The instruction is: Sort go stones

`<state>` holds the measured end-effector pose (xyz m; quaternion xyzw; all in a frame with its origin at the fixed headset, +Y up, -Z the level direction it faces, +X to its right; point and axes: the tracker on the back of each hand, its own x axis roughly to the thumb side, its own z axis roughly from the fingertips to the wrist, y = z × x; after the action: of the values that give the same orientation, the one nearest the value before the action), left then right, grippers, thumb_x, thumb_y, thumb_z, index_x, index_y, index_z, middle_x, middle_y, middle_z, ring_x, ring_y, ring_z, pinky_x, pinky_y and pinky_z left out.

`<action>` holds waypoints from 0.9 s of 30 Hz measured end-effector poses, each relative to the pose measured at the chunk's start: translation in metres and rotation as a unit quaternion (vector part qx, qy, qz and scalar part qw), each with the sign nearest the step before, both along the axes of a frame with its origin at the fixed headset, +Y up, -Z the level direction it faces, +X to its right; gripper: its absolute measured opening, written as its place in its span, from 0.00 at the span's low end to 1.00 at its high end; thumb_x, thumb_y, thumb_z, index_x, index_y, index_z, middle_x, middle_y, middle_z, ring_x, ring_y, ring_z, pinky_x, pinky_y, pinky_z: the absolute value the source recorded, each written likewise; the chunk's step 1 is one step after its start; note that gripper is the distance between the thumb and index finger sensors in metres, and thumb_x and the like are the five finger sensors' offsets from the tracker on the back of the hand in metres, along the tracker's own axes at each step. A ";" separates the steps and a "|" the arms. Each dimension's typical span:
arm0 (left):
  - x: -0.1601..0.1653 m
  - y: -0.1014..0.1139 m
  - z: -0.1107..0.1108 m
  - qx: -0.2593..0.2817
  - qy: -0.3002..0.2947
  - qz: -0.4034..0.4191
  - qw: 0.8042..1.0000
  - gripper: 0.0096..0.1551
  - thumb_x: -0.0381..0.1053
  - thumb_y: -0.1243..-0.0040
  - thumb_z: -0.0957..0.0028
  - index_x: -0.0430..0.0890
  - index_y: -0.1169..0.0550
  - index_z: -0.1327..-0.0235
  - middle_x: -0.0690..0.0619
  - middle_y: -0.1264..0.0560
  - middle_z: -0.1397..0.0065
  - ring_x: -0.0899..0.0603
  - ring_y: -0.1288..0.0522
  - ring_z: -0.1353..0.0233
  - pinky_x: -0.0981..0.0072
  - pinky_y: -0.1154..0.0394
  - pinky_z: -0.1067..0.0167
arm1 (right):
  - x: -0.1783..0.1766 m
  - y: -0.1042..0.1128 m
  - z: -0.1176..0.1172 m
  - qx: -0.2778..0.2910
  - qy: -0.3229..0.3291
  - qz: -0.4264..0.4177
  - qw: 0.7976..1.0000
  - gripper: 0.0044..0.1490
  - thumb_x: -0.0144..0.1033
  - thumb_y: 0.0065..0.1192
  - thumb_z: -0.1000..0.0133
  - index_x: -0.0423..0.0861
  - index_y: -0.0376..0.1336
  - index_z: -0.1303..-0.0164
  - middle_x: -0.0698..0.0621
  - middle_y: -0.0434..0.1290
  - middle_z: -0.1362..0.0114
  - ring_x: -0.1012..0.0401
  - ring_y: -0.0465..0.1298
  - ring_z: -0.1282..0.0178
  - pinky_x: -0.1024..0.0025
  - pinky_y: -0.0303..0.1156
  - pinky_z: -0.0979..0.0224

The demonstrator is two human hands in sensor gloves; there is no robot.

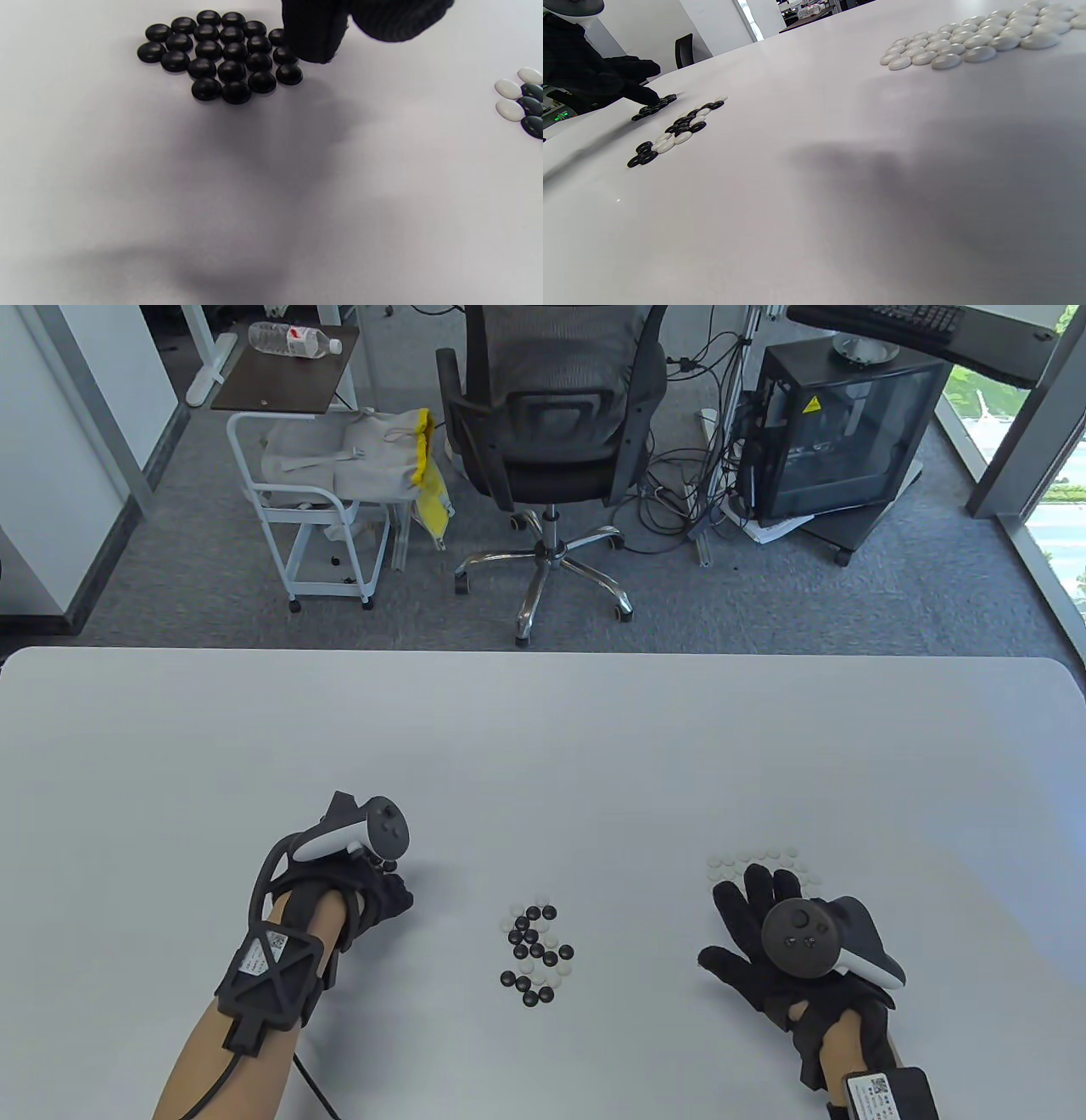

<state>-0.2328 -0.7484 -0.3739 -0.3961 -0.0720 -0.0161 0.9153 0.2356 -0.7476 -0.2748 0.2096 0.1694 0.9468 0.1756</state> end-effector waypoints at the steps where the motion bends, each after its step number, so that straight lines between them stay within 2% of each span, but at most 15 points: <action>1: 0.002 0.002 0.001 0.005 -0.004 0.000 1.000 0.38 0.64 0.57 0.45 0.56 0.33 0.19 0.36 0.73 0.18 0.25 0.79 0.26 0.17 0.72 0.40 | 0.000 0.000 0.000 0.000 0.000 0.000 1.000 0.55 0.55 0.43 0.34 0.30 0.37 0.12 0.18 0.27 0.19 0.23 0.27 0.24 0.12 0.29 0.35; 6: 0.025 0.017 0.009 0.022 -0.046 0.018 0.999 0.38 0.64 0.57 0.44 0.55 0.33 0.19 0.35 0.72 0.18 0.25 0.78 0.26 0.17 0.71 0.40 | 0.000 0.001 0.000 0.004 -0.001 0.001 1.000 0.55 0.55 0.43 0.34 0.30 0.37 0.12 0.18 0.27 0.18 0.23 0.26 0.25 0.14 0.27 0.36; 13: 0.080 0.026 0.026 0.027 -0.138 0.050 0.989 0.38 0.64 0.57 0.44 0.56 0.33 0.19 0.35 0.72 0.18 0.25 0.77 0.26 0.17 0.70 0.40 | 0.000 0.001 0.000 0.009 -0.005 0.002 1.000 0.55 0.56 0.43 0.34 0.30 0.36 0.12 0.18 0.27 0.18 0.23 0.25 0.25 0.15 0.25 0.37; 21: 0.144 0.007 0.032 0.005 -0.207 0.067 0.976 0.38 0.64 0.58 0.44 0.56 0.36 0.18 0.35 0.73 0.18 0.25 0.78 0.26 0.17 0.70 0.40 | 0.000 0.001 0.000 0.007 -0.001 0.001 1.000 0.55 0.56 0.43 0.34 0.30 0.36 0.12 0.19 0.27 0.18 0.23 0.26 0.24 0.14 0.27 0.36; 27: 0.166 -0.010 0.021 0.001 -0.220 0.033 0.975 0.39 0.65 0.58 0.45 0.58 0.40 0.17 0.35 0.75 0.19 0.25 0.80 0.27 0.17 0.71 0.40 | 0.000 0.001 0.001 0.007 0.001 -0.001 1.000 0.55 0.56 0.43 0.34 0.30 0.36 0.12 0.19 0.27 0.18 0.23 0.27 0.24 0.13 0.28 0.36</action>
<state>-0.0666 -0.7586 -0.3527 -0.3788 -0.2850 -0.0725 0.8775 0.2352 -0.7468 -0.2743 0.2122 0.1631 0.9476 0.1746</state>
